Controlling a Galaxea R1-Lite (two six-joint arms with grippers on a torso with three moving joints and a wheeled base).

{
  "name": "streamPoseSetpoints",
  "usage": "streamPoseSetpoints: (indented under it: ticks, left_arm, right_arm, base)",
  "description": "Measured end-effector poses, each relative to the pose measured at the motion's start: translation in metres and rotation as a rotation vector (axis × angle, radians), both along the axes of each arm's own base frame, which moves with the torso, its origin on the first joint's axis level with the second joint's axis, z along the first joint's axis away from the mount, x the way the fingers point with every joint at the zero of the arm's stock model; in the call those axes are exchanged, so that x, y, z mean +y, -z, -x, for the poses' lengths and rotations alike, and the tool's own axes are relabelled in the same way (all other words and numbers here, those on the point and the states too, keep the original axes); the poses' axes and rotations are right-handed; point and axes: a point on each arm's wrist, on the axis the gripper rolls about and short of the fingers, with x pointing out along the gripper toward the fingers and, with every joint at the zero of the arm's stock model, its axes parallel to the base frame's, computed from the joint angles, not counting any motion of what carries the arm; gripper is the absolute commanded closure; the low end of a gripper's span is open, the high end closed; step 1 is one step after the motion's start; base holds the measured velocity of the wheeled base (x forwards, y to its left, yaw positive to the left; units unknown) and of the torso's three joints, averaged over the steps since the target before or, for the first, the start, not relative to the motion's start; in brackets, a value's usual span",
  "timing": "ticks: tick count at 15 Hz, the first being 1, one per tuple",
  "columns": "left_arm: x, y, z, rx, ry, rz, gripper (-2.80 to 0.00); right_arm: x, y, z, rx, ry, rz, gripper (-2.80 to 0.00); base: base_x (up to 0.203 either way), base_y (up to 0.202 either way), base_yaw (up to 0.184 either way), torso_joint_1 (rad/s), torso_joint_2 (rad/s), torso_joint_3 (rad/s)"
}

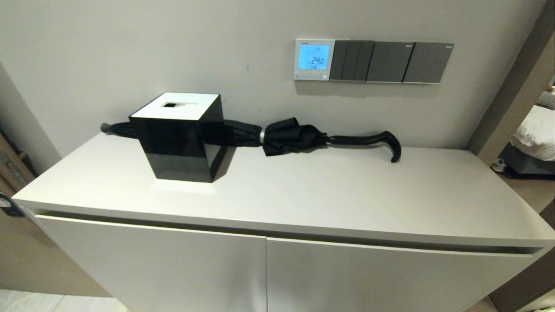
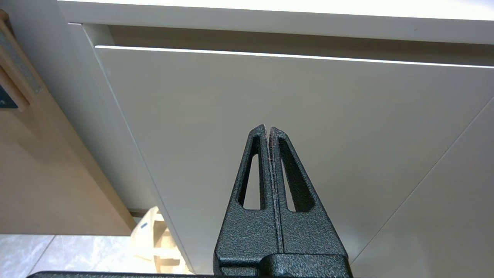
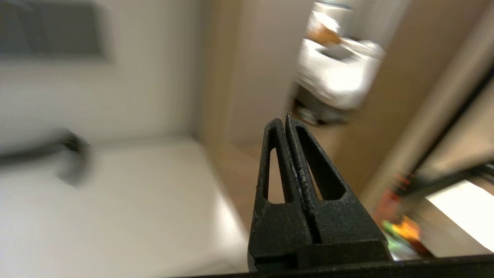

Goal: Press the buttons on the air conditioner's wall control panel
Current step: Turn off the central air conditioner

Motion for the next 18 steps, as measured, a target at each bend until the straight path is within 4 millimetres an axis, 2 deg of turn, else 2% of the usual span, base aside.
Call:
streamPoseSetpoints:
  ticks: [2, 3, 5, 8, 14, 18]
  left_arm:
    - [0.000, 0.000, 0.000, 0.000, 0.000, 0.000, 0.00]
    - [0.000, 0.000, 0.000, 0.000, 0.000, 0.000, 0.00]
    - [0.000, 0.000, 0.000, 0.000, -0.001, 0.000, 0.00]
    - [0.000, 0.000, 0.000, 0.000, 0.000, 0.000, 0.00]
    - [0.000, 0.000, 0.000, 0.000, 0.000, 0.000, 0.00]
    - [0.000, 0.000, 0.000, 0.000, 0.000, 0.000, 0.00]
  right_arm:
    - [-0.007, 0.024, 0.033, 0.046, 0.038, 0.005, 0.00]
    - [-0.008, 0.043, 0.044, 0.075, 0.048, 0.000, 0.00]
    - [-0.009, 0.082, 0.054, 0.104, 0.064, -0.038, 0.00]
    - [-0.006, 0.123, 0.053, 0.100, -0.031, -0.168, 0.00]
    - [0.006, 0.169, 0.039, 0.156, -0.247, -0.298, 0.00]
    - [0.009, 0.210, 0.024, 0.144, -0.408, -0.298, 0.00]
  base:
    - [0.000, 0.000, 0.000, 0.000, 0.00, 0.000]
    - [0.000, 0.000, 0.000, 0.000, 0.00, 0.000]
    - [0.000, 0.000, 0.000, 0.018, 0.00, -0.001]
    - [0.000, 0.000, 0.000, 0.000, 0.00, 0.000]
    - [0.000, 0.000, 0.000, 0.000, 0.00, 0.000]
    - [0.000, 0.000, 0.000, 0.000, 0.00, 0.000]
